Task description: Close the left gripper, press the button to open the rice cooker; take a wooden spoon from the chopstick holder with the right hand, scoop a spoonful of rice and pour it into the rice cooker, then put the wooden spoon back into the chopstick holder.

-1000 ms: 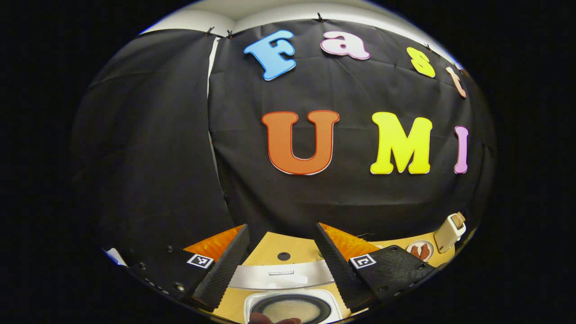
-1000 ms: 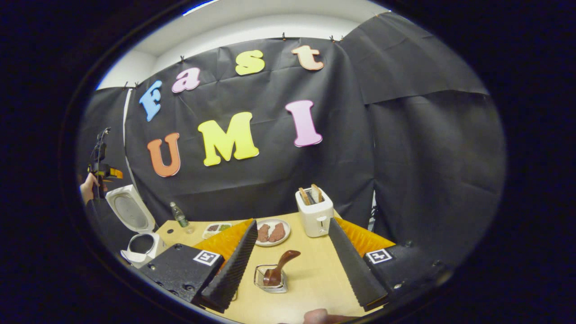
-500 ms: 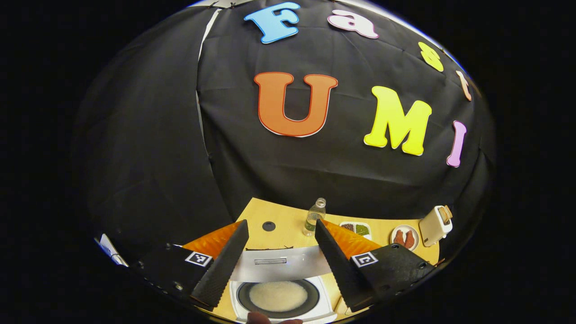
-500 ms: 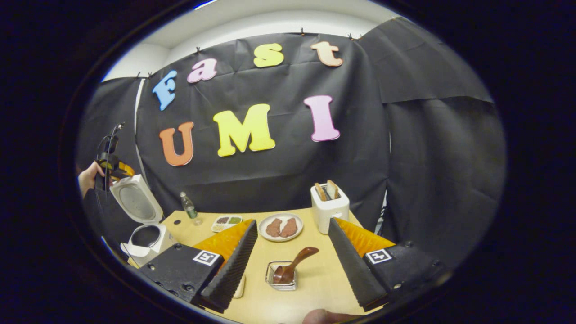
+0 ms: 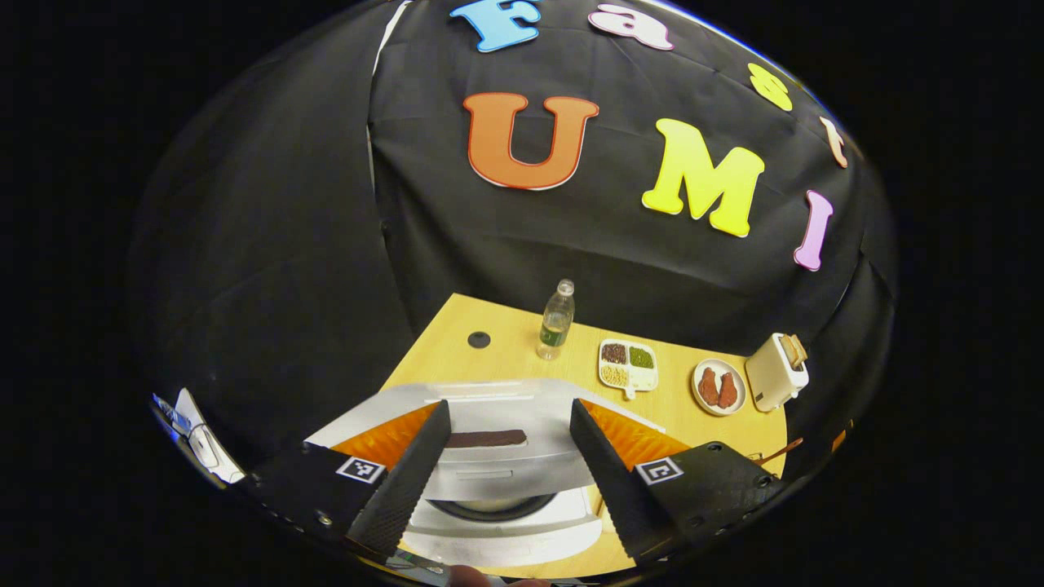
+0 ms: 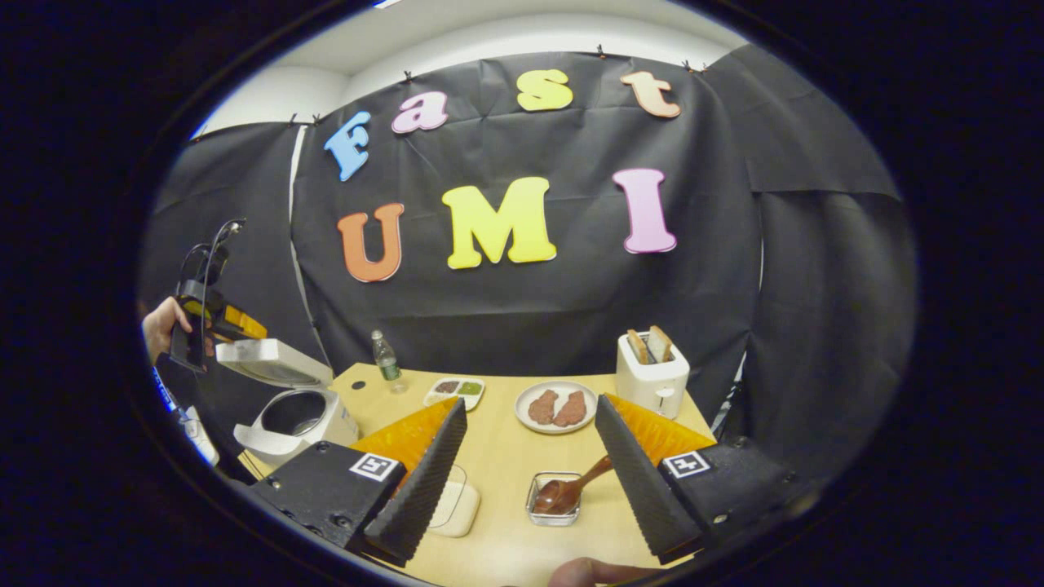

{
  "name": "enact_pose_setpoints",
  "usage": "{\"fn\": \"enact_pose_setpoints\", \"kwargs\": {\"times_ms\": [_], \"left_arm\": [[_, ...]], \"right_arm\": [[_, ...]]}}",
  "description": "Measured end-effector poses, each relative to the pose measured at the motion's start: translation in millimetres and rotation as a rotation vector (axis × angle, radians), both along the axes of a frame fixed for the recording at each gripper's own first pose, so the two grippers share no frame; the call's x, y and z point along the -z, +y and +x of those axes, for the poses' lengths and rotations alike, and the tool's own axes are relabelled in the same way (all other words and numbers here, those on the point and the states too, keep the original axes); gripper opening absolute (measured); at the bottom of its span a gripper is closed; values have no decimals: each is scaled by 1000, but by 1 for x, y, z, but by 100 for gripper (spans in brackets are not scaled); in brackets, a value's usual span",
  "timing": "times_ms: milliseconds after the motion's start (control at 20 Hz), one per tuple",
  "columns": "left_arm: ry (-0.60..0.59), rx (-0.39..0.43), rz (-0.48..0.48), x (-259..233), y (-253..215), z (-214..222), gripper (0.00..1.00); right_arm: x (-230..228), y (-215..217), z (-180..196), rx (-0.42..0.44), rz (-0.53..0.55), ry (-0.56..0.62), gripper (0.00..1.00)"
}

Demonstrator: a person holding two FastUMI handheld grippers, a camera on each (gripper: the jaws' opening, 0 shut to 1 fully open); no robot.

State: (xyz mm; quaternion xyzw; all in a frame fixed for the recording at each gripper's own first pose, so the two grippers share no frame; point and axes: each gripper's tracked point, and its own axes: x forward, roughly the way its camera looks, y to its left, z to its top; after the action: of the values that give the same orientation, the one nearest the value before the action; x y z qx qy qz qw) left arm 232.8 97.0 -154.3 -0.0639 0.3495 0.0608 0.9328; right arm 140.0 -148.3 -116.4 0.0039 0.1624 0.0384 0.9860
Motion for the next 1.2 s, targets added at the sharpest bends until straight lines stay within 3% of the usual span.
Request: {"fn": "enact_pose_setpoints", "kwargs": {"times_ms": [150,550,750,800,850,1150,1200], "left_arm": [[-8,-14,0,25,-7,-23,96],[103,-76,-119,78,-19,-56,97],[129,-73,-128,87,-21,-57,97],[133,-71,-128,88,-20,-58,97],[139,-69,-122,90,-19,-59,97],[201,-76,-142,109,-22,-76,100],[205,-74,-138,113,-22,-77,97]], "right_arm": [[14,21,-6,-45,21,43,100],[31,71,-18,-150,34,98,100],[27,75,-16,-139,52,84,100],[29,76,-16,-142,51,86,95],[30,76,-16,-146,50,89,100],[33,76,-10,-151,61,94,100],[33,75,-9,-147,64,93,100]]}}
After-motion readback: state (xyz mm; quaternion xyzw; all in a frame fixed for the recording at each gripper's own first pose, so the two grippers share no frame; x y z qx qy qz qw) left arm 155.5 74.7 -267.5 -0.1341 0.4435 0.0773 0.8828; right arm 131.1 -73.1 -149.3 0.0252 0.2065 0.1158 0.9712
